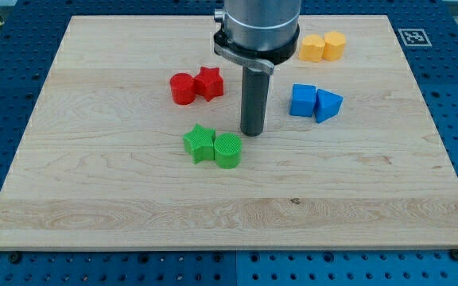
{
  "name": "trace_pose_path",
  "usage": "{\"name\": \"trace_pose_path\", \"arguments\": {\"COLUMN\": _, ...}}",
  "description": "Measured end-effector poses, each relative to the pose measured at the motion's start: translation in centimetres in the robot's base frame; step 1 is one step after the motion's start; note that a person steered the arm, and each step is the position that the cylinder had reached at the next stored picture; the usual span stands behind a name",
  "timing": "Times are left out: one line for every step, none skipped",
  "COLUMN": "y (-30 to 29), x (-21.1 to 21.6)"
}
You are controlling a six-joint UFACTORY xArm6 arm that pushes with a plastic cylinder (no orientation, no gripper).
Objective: Separate blue blocks
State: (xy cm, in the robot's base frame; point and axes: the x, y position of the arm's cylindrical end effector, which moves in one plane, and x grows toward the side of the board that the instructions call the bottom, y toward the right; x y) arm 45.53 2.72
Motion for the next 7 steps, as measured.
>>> {"name": "trace_pose_path", "arguments": {"y": -4.1, "x": -0.4}}
{"name": "trace_pose_path", "arguments": {"y": -9.6, "x": -1.7}}
{"name": "trace_pose_path", "arguments": {"y": -16.5, "x": -1.7}}
{"name": "trace_pose_path", "arguments": {"y": -18.6, "x": 0.9}}
{"name": "trace_pose_path", "arguments": {"y": -18.4, "x": 4.1}}
{"name": "trace_pose_path", "arguments": {"y": -15.9, "x": 5.2}}
{"name": "trace_pose_path", "arguments": {"y": -12.2, "x": 5.2}}
